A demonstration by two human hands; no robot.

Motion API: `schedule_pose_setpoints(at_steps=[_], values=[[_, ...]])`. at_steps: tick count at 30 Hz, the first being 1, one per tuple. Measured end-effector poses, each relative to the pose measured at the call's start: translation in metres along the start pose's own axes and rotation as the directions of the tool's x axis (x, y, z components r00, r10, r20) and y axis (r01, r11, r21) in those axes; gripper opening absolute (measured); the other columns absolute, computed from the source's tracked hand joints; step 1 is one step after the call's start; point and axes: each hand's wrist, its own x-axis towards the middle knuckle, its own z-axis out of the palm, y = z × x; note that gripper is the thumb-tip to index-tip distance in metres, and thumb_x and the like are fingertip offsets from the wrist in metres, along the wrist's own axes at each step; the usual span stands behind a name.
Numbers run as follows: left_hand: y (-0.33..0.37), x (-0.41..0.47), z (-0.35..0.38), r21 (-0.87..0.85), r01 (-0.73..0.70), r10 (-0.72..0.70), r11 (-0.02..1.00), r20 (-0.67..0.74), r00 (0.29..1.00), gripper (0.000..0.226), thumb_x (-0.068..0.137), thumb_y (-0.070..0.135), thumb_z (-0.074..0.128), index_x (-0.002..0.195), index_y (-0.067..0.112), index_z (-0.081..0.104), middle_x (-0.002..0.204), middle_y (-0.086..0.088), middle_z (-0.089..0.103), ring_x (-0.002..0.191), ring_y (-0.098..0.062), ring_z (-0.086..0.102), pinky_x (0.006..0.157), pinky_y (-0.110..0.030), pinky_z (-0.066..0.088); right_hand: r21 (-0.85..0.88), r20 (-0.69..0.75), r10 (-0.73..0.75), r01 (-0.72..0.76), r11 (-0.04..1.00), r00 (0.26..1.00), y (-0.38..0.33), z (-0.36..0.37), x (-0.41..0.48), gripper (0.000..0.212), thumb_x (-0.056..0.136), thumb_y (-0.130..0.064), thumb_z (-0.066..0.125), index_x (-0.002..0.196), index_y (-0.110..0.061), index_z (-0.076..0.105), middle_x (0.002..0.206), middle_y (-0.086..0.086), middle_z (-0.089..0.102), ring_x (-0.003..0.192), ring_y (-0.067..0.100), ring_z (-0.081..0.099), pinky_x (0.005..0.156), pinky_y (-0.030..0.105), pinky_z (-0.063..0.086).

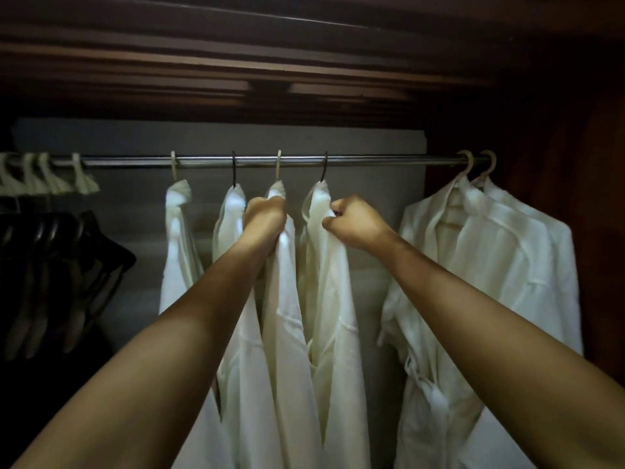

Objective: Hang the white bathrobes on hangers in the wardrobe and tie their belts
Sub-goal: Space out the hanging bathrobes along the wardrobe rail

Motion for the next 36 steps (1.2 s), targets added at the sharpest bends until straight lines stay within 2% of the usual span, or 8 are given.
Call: schedule_pose_setpoints(at_steps=[6,11,15,17,21,29,32,36], values=[[0.005,-0.02,-0.022,0.151,-0.116,0.117,0.982,0.005,0.993,0.072,0.1,0.054,0.055,0.15,0.004,0.037,0.114,-0.008,0.064,0.119,-0.029,0.063,0.11,-0.037,0.045,-0.051,-0.01,0.066,-0.067,0.996,0.998,-0.012,0.006,-0.003,0.018,0.081,-0.019,0.059,0.065,-0.013,0.053,0.06,0.0,0.06,0.054,0.018,0.062,0.041,0.016,0.037],[0.013,-0.004,-0.031,0.311,-0.138,0.098,0.94,0.139,0.985,0.072,0.097,0.065,0.051,0.141,0.008,0.043,0.116,-0.005,0.063,0.085,-0.011,0.064,0.052,-0.008,0.046,-0.099,-0.054,0.105,-0.11,0.989,0.993,-0.012,0.004,-0.003,0.029,0.085,-0.025,0.061,0.112,-0.018,0.066,0.098,0.004,0.071,0.076,0.024,0.072,0.062,0.034,0.063],[0.015,0.003,-0.026,0.422,-0.206,0.101,0.883,0.258,0.961,0.036,0.099,0.032,0.057,0.129,0.014,0.056,0.09,-0.005,0.058,0.083,-0.02,0.069,0.072,-0.034,0.062,-0.167,-0.107,0.094,-0.111,0.98,0.99,-0.012,0.004,-0.003,0.038,0.087,-0.024,0.061,0.124,-0.018,0.062,0.116,0.009,0.068,0.101,0.032,0.067,0.078,0.033,0.059],[0.013,0.001,-0.024,0.407,-0.247,0.153,0.88,0.25,0.956,0.024,0.103,0.034,0.052,0.126,0.028,0.05,0.098,0.004,0.053,0.086,-0.01,0.063,0.078,-0.026,0.058,-0.177,-0.155,0.082,-0.109,0.978,0.984,-0.013,0.005,-0.005,0.035,0.086,-0.02,0.062,0.121,-0.015,0.066,0.116,0.012,0.069,0.108,0.035,0.065,0.087,0.034,0.055],[0.009,0.009,-0.016,0.373,-0.272,0.17,0.887,0.285,0.943,0.067,0.09,0.061,0.046,0.146,0.024,0.05,0.119,-0.002,0.068,0.101,-0.018,0.069,0.096,-0.036,0.057,-0.168,-0.224,0.1,-0.139,0.976,0.97,-0.017,0.01,-0.008,0.041,0.083,-0.012,0.06,0.124,-0.01,0.066,0.117,0.017,0.069,0.109,0.039,0.064,0.093,0.043,0.056],[0.01,0.002,-0.011,0.473,-0.295,0.197,0.83,0.246,0.949,0.068,0.102,0.068,0.025,0.144,0.022,0.052,0.123,-0.006,0.064,0.085,-0.018,0.057,0.071,-0.027,0.042,-0.217,-0.201,0.109,-0.153,0.964,0.974,-0.013,0.006,-0.007,0.037,0.082,-0.017,0.06,0.118,-0.013,0.068,0.115,0.017,0.07,0.109,0.039,0.064,0.091,0.037,0.056],[0.011,0.003,-0.009,0.474,-0.304,0.202,0.827,0.253,0.946,0.052,0.103,0.054,0.041,0.138,0.018,0.055,0.11,-0.006,0.065,0.076,-0.013,0.058,0.057,-0.025,0.04,-0.244,-0.172,0.096,-0.137,0.96,0.98,-0.01,0.001,-0.006,0.034,0.084,-0.024,0.061,0.116,-0.015,0.069,0.111,0.013,0.072,0.105,0.035,0.066,0.09,0.034,0.056],[0.018,-0.003,-0.005,0.522,-0.375,0.303,0.766,0.221,0.927,0.053,0.093,0.036,0.062,0.141,0.016,0.053,0.133,-0.011,0.057,0.115,-0.024,0.059,0.084,-0.031,0.046,-0.135,-0.164,0.107,-0.13,0.982,0.981,-0.003,-0.008,-0.007,0.031,0.093,-0.035,0.056,0.115,-0.019,0.072,0.1,0.01,0.075,0.091,0.029,0.072,0.084,0.039,0.061]])
